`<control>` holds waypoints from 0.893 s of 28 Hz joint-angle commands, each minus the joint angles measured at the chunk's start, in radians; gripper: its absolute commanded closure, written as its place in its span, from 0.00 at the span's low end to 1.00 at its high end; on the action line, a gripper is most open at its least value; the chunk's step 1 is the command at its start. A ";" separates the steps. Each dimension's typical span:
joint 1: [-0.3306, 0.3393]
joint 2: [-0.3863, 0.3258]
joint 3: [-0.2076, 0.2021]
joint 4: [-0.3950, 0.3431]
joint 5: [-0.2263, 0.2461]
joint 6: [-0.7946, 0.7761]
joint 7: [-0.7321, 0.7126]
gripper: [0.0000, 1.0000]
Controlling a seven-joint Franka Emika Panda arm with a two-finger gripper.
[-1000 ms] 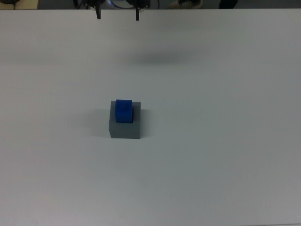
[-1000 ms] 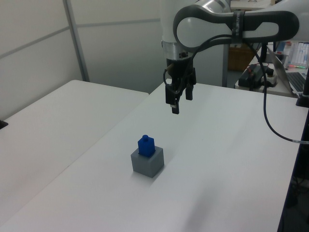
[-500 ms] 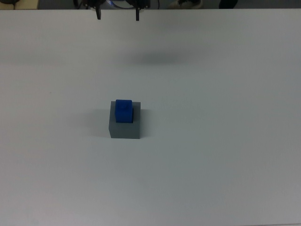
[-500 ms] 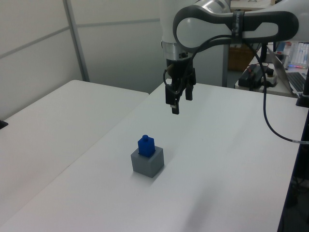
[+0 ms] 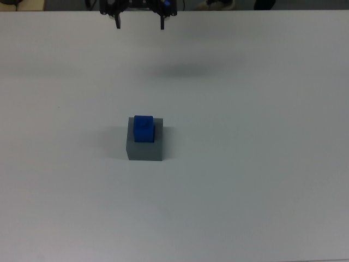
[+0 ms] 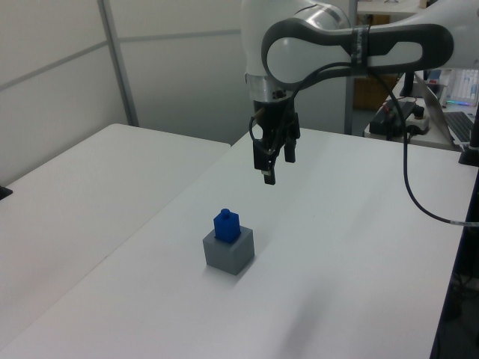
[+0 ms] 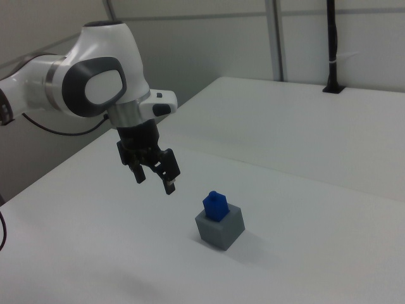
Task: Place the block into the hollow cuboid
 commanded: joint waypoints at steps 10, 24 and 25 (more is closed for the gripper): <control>0.008 0.015 -0.003 -0.015 -0.006 0.075 -0.060 0.00; 0.008 0.024 -0.006 -0.015 -0.009 0.075 -0.067 0.00; 0.007 0.026 -0.008 -0.013 -0.009 0.075 -0.063 0.00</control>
